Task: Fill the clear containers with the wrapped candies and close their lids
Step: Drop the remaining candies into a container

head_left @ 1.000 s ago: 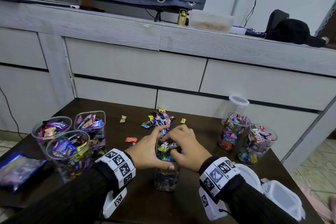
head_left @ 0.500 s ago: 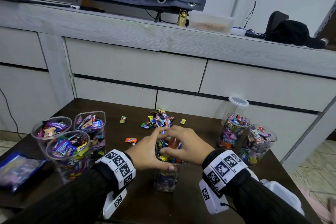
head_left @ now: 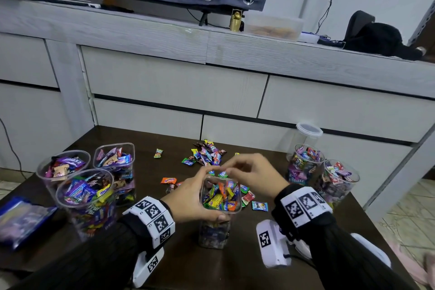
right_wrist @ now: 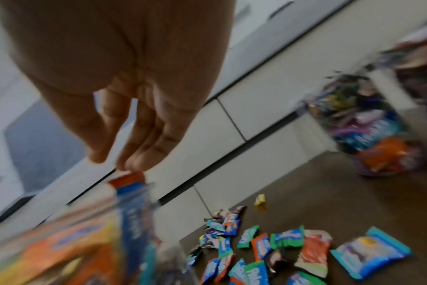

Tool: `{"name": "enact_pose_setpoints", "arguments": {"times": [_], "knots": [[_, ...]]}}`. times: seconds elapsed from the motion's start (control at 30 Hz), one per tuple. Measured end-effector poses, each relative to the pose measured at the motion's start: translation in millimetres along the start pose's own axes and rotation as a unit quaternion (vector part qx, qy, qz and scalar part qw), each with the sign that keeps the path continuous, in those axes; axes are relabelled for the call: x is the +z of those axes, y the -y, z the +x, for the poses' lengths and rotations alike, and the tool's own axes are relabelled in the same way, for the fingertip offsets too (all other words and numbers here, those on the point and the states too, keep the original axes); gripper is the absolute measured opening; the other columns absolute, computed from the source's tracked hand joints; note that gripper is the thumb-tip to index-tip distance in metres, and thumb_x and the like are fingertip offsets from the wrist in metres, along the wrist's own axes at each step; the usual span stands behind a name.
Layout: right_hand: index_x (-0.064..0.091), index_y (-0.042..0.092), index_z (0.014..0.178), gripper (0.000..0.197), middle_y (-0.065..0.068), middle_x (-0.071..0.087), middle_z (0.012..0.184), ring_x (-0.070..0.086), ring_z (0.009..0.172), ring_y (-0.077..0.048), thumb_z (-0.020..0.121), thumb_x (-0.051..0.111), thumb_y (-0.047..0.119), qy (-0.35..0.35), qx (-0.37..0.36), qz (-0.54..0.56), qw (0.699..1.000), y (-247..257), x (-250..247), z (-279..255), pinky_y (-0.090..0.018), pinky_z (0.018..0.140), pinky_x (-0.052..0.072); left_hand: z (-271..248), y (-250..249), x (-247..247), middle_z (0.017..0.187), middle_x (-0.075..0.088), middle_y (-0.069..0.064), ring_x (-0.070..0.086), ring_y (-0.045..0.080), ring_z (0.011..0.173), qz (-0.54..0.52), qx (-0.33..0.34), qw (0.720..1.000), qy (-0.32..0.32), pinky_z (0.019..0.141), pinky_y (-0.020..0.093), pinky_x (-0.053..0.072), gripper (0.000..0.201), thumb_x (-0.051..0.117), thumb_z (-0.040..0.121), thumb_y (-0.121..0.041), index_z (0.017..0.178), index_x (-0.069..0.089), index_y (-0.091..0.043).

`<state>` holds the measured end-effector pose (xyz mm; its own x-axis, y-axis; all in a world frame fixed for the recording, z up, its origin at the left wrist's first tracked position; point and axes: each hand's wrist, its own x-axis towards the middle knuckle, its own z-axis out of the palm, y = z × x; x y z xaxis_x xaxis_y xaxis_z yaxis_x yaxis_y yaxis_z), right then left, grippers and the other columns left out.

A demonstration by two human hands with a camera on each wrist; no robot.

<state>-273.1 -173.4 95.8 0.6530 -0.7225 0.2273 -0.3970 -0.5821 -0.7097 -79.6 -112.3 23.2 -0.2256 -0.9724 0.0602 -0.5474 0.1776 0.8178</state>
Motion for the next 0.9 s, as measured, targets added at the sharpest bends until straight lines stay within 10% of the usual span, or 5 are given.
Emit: {"name": "enact_pose_setpoints", "arguments": {"times": [0.13,0.33,0.57,0.9], "knots": [[0.063,0.02,0.11,0.022,0.004,0.067,0.106,0.062,0.1,-0.011,0.089,0.063,0.024,-0.068,0.17,-0.119,0.976,-46.4,-7.9,-2.1,-0.028,0.089,0.048,1.5,4.3,1.7,0.121,0.046,-0.033,0.046,-0.019,0.112,0.006,-0.007,1.0,0.003,0.093,0.007,0.041,0.098,0.083,0.047,-0.068,0.119,0.017,-0.074],[0.03,0.008,0.138,0.094,-0.017,0.039,0.141,0.042,0.129,-0.033,0.074,0.061,0.069,0.027,0.455,-0.238,0.858,-117.4,32.2,-22.6,-0.041,0.106,0.037,5.2,9.7,4.8,0.113,0.061,-0.029,0.062,-0.007,0.105,-0.021,0.001,1.0,0.007,0.087,0.014,0.051,0.084,0.09,0.053,-0.055,0.118,0.036,-0.055],[0.016,0.024,0.148,0.089,-0.015,0.023,0.143,0.031,0.13,-0.035,0.079,0.061,0.059,0.049,0.391,-0.258,0.882,-124.8,64.4,0.8,-0.044,0.102,0.037,5.1,13.4,5.8,0.114,0.063,-0.026,0.062,-0.006,0.106,-0.032,-0.001,0.999,0.005,0.089,0.017,0.052,0.082,0.088,0.05,-0.061,0.115,0.039,-0.054],[0.053,0.016,0.127,0.038,-0.013,0.048,0.133,0.05,0.12,-0.031,0.092,0.054,0.031,0.136,0.289,-0.194,0.927,-110.1,72.8,22.4,-0.042,0.101,0.044,4.9,16.7,7.8,0.117,0.062,-0.02,0.06,-0.004,0.109,-0.048,0.004,0.999,0.001,0.094,0.023,0.051,0.085,0.088,0.049,-0.059,0.118,0.04,-0.048]]}}
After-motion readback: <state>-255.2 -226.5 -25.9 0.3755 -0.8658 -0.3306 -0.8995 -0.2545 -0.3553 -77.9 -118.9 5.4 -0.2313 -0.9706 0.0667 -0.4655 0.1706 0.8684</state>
